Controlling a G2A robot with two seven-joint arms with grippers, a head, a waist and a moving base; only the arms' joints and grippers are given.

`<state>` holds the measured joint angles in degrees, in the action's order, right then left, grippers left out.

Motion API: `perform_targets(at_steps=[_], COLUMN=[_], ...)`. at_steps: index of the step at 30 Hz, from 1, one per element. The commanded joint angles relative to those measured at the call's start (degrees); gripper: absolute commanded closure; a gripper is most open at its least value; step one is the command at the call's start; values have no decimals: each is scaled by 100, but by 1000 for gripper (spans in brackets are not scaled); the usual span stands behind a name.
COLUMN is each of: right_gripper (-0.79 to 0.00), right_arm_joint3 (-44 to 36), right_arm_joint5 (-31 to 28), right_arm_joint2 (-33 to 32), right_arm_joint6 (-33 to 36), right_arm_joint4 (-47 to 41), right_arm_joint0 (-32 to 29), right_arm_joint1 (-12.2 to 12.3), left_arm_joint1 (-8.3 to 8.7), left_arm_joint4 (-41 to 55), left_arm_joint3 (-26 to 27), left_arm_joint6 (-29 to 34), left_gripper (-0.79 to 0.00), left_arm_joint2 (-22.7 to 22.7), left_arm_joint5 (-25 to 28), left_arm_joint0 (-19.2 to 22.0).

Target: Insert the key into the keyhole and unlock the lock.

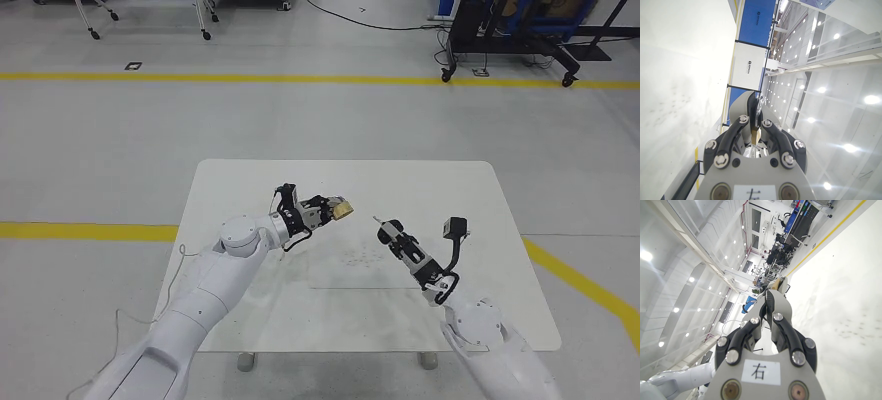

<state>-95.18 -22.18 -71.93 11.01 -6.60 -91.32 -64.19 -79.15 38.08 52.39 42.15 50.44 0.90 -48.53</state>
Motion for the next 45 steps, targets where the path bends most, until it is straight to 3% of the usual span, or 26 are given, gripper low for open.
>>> perform_targets(at_steps=[1, 6, 14, 28, 45], right_gripper=[0, 0, 0, 0, 0], right_arm_joint3=[-2, -144, -567, -352, -286], right_arm_joint5=[2, 454, 1019, 1461, 1447], right_arm_joint2=[-1, 245, 662, 886, 871], right_arm_joint6=[0, -361, -920, -1180, -1304], right_arm_joint4=[0, 1298, 1908, 1690, 1569], right_arm_joint0=[-1, 12, -143, 70, 49], right_arm_joint1=[0, -24, -126, -276, -374], left_arm_joint1=[0, 22, -12, -46, -90], left_arm_joint4=[-13, -151, -309, -554, -699], left_arm_joint3=[13, 249, 292, 323, 278], left_arm_joint6=[-22, -186, -205, -137, -32], left_gripper=[0, 0, 0, 0, 0], left_arm_joint2=[-1, 54, 18, 35, 77], left_arm_joint5=[4, -145, -287, -242, -258], left_arm_joint0=[-11, -164, -175, -205, -201])
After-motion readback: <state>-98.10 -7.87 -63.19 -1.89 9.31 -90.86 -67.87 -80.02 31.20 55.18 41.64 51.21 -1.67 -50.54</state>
